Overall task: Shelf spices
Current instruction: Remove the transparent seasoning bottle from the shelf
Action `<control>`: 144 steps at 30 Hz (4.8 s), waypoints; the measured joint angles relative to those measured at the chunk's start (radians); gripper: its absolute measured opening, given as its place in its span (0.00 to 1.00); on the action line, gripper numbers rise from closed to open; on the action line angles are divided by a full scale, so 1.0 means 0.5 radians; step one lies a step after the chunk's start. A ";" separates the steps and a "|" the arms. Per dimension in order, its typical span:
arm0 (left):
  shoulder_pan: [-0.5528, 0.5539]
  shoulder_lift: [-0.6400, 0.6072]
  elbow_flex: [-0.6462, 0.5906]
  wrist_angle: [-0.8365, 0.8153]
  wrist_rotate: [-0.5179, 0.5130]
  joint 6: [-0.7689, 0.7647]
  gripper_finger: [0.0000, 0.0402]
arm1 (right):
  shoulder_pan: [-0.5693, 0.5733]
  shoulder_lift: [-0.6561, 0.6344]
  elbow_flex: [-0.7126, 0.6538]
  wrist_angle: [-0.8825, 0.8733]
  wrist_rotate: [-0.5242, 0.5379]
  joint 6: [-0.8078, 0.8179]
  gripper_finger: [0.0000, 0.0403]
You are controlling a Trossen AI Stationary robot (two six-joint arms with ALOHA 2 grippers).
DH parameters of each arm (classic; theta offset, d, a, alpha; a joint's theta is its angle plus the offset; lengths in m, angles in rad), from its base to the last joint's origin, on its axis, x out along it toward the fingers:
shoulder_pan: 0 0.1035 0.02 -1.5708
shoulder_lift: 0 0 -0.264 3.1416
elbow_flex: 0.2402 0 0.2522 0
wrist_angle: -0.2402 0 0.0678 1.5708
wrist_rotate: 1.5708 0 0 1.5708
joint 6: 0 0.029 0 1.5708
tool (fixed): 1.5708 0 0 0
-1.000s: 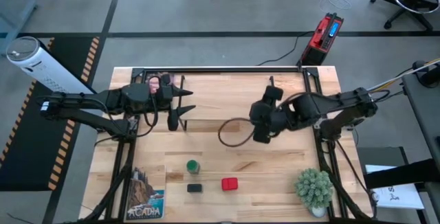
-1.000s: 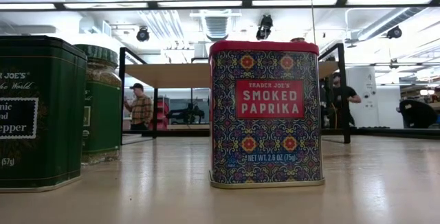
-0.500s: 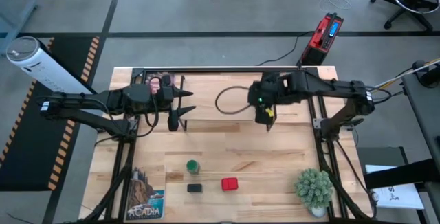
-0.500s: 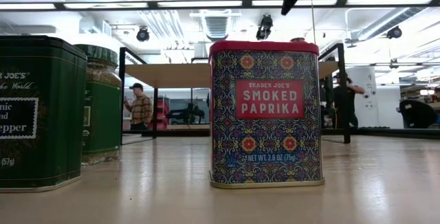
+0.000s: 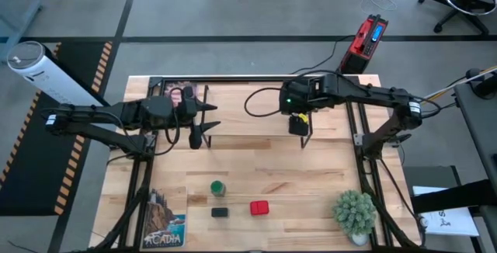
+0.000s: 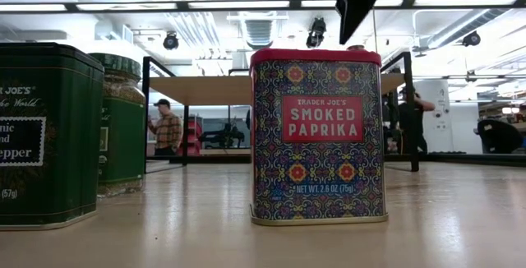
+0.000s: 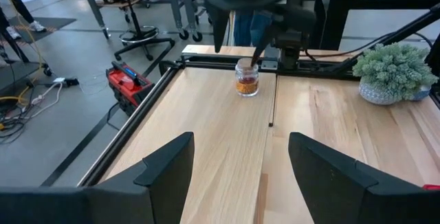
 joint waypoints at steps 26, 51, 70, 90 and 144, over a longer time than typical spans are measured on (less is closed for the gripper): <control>0.000 0.000 -0.001 -0.030 0.000 -0.020 0.56 | -0.069 -0.102 -0.229 0.080 -0.104 0.120 0.69; 0.001 0.000 -0.001 -0.033 0.000 -0.039 0.56 | -0.134 -0.108 -0.593 0.369 -0.143 0.111 0.63; 0.000 0.000 -0.001 -0.033 -0.001 -0.039 0.56 | -0.141 -0.111 -0.596 0.464 -0.168 0.115 0.51; 0.000 0.000 -0.001 -0.033 -0.001 -0.039 0.56 | -0.141 -0.111 -0.594 0.463 -0.208 0.112 0.46; 0.001 0.000 -0.001 -0.064 -0.009 -0.040 0.56 | 1.300 -0.187 -0.594 0.871 -0.297 1.292 0.42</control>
